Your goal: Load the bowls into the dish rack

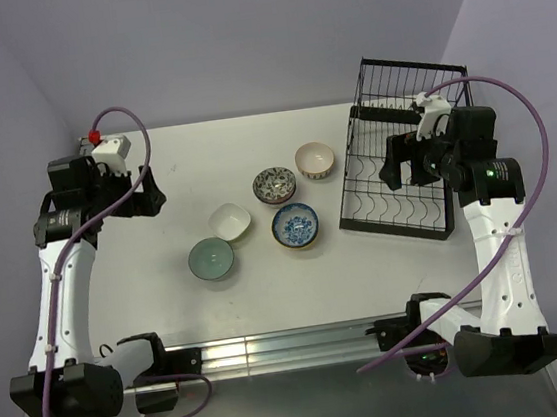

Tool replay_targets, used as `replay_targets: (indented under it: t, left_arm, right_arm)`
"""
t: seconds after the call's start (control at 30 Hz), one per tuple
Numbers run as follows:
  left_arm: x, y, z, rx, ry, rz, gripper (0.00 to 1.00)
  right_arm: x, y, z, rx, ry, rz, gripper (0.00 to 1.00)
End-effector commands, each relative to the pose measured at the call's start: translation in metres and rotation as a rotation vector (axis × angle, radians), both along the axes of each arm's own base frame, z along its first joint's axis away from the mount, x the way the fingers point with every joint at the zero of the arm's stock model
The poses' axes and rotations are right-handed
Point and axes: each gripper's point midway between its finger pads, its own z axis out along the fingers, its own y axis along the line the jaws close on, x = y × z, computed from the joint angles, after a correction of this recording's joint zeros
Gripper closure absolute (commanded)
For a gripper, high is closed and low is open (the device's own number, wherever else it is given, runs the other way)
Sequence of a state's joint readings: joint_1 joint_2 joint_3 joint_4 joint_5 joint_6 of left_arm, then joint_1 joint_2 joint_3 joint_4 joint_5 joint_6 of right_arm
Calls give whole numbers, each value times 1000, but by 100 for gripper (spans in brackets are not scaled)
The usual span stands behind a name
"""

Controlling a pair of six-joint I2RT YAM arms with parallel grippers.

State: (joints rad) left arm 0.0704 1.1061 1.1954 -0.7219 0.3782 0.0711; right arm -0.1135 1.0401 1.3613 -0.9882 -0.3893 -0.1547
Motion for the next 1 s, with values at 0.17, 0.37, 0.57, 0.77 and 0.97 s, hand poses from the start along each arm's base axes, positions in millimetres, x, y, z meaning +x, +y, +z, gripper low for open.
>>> replay_targets:
  t: [0.17,0.37,0.57,0.77,0.97]
  left_arm:
    - [16,-8,-21,58,48,-141,1]
    - [26,-48,-60,111,124,-319,7]
    - [37,-77,-97,76,230,-427,25]
    - [55,-88,-121,86,262,-447,26]
    - [65,-108,-141,56,299,-488,29]
  right_arm:
    - [1,11,6,33,-25,52,0]
    - [-1,16,3,47,-21,73,0]
    - [-4,23,0,75,-5,98,0]
    - [-5,30,7,109,1,116,0]
    - [-3,34,4,131,13,128,0]
